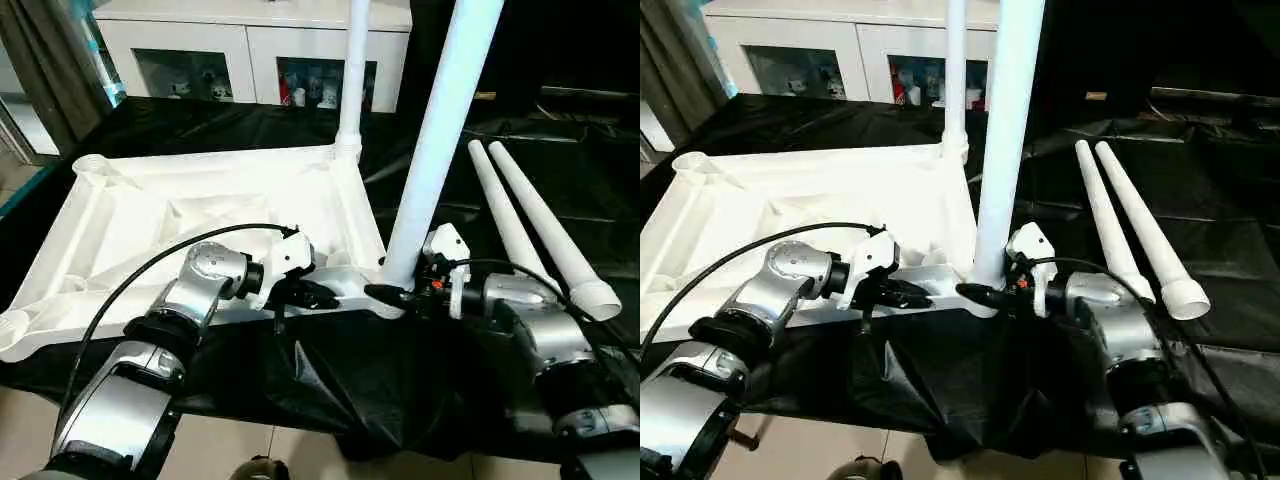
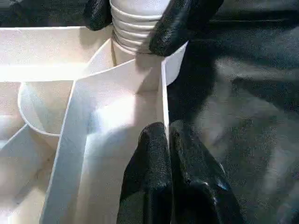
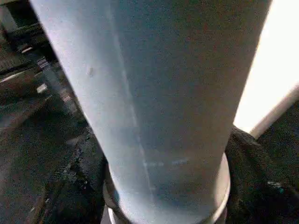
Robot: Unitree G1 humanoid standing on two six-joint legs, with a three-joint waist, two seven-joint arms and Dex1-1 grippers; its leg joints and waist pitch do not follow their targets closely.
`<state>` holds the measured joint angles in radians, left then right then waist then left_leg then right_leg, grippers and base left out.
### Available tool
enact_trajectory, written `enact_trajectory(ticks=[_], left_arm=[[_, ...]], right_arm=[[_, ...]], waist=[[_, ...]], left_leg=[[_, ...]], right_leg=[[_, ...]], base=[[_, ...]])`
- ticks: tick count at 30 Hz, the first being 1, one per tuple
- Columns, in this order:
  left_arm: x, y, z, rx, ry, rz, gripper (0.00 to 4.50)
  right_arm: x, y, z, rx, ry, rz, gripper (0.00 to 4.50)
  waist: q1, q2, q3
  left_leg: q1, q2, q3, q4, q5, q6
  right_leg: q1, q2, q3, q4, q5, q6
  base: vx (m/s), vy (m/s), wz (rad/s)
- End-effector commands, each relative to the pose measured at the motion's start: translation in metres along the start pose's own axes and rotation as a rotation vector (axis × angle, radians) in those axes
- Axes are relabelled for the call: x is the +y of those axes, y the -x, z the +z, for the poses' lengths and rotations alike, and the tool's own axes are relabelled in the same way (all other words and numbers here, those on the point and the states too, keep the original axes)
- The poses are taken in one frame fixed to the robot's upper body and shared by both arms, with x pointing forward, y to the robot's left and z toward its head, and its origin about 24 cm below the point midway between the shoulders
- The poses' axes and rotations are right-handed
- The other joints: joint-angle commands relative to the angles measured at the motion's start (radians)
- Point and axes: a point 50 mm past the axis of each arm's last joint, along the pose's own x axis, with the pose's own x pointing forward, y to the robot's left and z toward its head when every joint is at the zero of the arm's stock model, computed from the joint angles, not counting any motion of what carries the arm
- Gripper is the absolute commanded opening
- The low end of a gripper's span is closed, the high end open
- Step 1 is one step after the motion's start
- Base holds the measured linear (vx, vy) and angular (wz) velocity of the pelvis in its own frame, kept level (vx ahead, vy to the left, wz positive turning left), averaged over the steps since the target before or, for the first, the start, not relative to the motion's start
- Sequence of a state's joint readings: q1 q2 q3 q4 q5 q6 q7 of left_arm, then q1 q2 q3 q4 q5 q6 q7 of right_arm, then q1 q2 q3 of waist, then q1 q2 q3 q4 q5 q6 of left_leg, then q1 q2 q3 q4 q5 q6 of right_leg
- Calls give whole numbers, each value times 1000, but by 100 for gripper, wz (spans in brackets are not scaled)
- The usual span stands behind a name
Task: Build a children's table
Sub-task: Rotate leg to tighten
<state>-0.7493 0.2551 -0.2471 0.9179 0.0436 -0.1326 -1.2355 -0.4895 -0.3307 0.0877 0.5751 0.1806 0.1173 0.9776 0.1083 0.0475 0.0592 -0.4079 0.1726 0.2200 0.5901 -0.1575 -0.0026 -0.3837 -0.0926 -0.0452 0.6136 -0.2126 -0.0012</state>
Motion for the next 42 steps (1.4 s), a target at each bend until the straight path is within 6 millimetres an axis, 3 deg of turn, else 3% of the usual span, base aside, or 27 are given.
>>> enact_trajectory(ticks=[1,5,6,8,9,11,13,14,15,18,24,25,29,30,32,36,41,42], left_arm=[[6,-7,8,-14,-2,77,0],[21,-16,15,-6,58,286,0],[23,-19,17,-1,69,326,0],[26,-22,20,1,79,365,0],[29,-31,27,-7,103,436,0],[29,-38,32,-16,106,460,0],[25,-52,43,-43,95,443,0],[25,-52,43,-43,95,443,0],[24,-55,44,-48,93,432,0],[22,-56,44,-56,94,413,0],[16,-42,30,-55,40,291,0],[15,-39,27,-50,36,265,0],[8,-25,15,-39,7,151,0],[4,-18,10,-35,-14,89,0],[4,-16,9,-35,-18,76,0],[-3,-4,2,-33,-8,-35,0],[-5,4,-2,-22,-9,-68,0],[-5,6,-2,-17,-11,-70,0]], right_arm=[[-7,1,-15,31,-57,-167,274],[-10,-13,-21,-21,-184,-391,274],[-11,-17,-22,-23,-205,-442,274],[-11,-22,-23,-27,-232,-494,273],[-8,-37,-22,-39,-286,-572,273],[-3,-49,-18,-45,-291,-583,273],[11,-72,-4,-85,-238,-511,273],[11,-72,-4,-85,-238,-511,273],[13,-75,1,-106,-233,-486,329],[14,-77,6,-129,-223,-450,349],[7,-58,10,-122,-120,-299,349],[6,-54,10,-118,-102,-271,349],[-2,-30,11,-93,-13,-173,349],[-5,-19,12,-80,13,-130,349],[-6,-17,13,-78,16,-119,349],[-11,3,16,-28,83,0,349],[-11,12,17,17,93,91,349],[-10,13,16,31,98,108,332]], waist=[[-6,-9,-71],[-18,-7,-61],[-21,-9,-59],[-26,-6,-59],[-29,-4,-60],[-33,-3,-60],[-33,-3,-63],[-33,-2,-66],[-31,-4,-68],[-30,-5,-69],[-33,-6,-68],[-32,-12,-68],[-29,-7,-70],[-25,-13,-69],[-23,-11,-68],[-14,-4,-64],[-12,-8,-63],[-13,-10,-62]], left_leg=[[41,70,-39,-74,-257,21],[52,68,-43,-83,-349,-31],[50,67,-45,-86,-359,-40],[51,67,-45,-87,-354,-44],[50,65,-45,-88,-352,-43],[53,64,-44,-88,-365,-51],[46,61,-44,-86,-336,-39],[46,61,-44,-85,-327,-33],[43,61,-42,-82,-285,-6],[39,61,-40,-79,-255,25],[38,64,-40,-79,-259,42],[36,64,-38,-77,-251,49],[36,68,-37,-74,-221,67],[34,68,-34,-71,-211,80],[34,68,-34,-70,-205,87],[42,73,-33,-74,-243,67],[41,72,-35,-78,-267,50],[40,72,-35,-79,-268,46]], right_leg=[[23,-72,34,-67,-95,-272],[14,-74,39,-82,-237,-243],[15,-74,39,-86,-259,-231],[13,-74,41,-87,-241,-222],[12,-71,40,-86,-226,-220],[10,-70,40,-86,-216,-223],[17,-72,39,-86,-174,-219],[19,-71,38,-85,-158,-220],[23,-70,38,-80,-92,-226],[28,-71,36,-77,-54,-236],[31,-69,33,-79,-90,-245],[34,-68,33,-78,-82,-248],[32,-69,31,-71,-48,-264],[33,-69,32,-70,-32,-268],[30,-69,33,-70,-28,-273],[23,-68,35,-72,-87,-277],[24,-70,36,-74,-111,-274],[24,-71,36,-74,-119,-273]], base=[[0,0,0],[0,0,0],[0,0,0],[0,0,0],[0,0,0],[0,0,0],[0,0,0],[0,0,0],[0,0,0],[0,0,0],[0,0,0],[0,0,0],[0,0,0],[0,0,0],[0,0,0],[0,0,0],[0,0,0],[0,0,0]])
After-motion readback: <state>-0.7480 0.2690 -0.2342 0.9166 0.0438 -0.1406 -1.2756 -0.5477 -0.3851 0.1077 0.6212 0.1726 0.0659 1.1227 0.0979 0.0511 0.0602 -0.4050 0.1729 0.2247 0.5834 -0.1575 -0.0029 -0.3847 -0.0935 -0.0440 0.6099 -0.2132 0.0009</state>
